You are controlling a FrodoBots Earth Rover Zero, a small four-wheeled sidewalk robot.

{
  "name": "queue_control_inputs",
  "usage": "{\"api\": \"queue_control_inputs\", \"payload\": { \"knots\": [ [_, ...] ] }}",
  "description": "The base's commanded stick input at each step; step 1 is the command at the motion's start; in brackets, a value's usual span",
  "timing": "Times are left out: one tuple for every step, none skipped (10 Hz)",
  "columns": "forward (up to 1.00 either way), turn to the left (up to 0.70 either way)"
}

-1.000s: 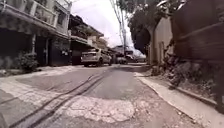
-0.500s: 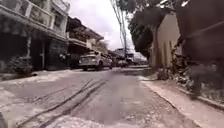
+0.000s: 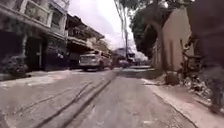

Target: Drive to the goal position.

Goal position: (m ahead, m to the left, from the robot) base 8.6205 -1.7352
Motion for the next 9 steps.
{"api": "queue_control_inputs", "payload": {
  "knots": [
    [1.00,0.00],
    [1.00,0.00],
    [1.00,0.00],
    [1.00,0.00],
    [1.00,0.00],
    [1.00,0.00],
    [1.00,0.00],
    [1.00,0.00],
    [1.00,0.00]
  ]
}}
